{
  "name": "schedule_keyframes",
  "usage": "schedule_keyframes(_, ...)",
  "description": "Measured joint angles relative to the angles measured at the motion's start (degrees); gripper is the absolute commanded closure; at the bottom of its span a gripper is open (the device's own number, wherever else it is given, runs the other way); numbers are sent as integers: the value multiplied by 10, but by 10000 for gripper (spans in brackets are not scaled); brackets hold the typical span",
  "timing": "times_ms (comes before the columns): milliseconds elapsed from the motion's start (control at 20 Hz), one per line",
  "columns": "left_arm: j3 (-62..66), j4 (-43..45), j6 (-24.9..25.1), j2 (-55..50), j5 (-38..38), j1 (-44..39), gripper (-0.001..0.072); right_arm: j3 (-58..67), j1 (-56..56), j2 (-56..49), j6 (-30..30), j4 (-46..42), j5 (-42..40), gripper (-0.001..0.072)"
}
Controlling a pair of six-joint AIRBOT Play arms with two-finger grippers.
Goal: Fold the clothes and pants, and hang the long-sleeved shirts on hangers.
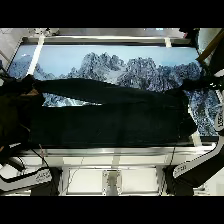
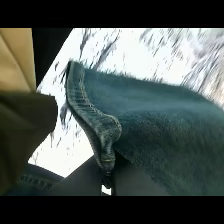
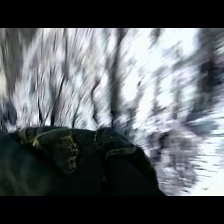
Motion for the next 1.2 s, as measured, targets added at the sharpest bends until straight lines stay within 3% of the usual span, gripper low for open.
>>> schedule_keyframes(300,-5,7,69,24,29,-34,683,41,-43,23,66,-17,-8,676)
schedule_keyframes(500,-49,72,82,9,13,-61,683,25,-44,20,118,-31,-60,675)
schedule_keyframes(550,-65,83,82,4,11,-65,682,22,-44,16,130,-34,-68,657)
schedule_keyframes(600,-81,93,81,0,7,-68,675,20,-43,11,140,-34,-74,485)
schedule_keyframes(650,-94,98,80,-5,4,-71,448,19,-41,7,146,-35,-78,243)
schedule_keyframes(700,-105,101,79,-11,-4,-72,132,18,-40,4,151,-35,-79,194)
schedule_keyframes(750,-113,98,77,-15,-11,-74,35,18,-39,2,155,-36,-78,195)
schedule_keyframes(1000,-90,24,76,-1,-19,-76,34,66,-38,3,165,-38,-32,197)
schedule_keyframes(1200,-47,-12,53,31,65,-64,66,133,-39,4,168,-41,25,199)
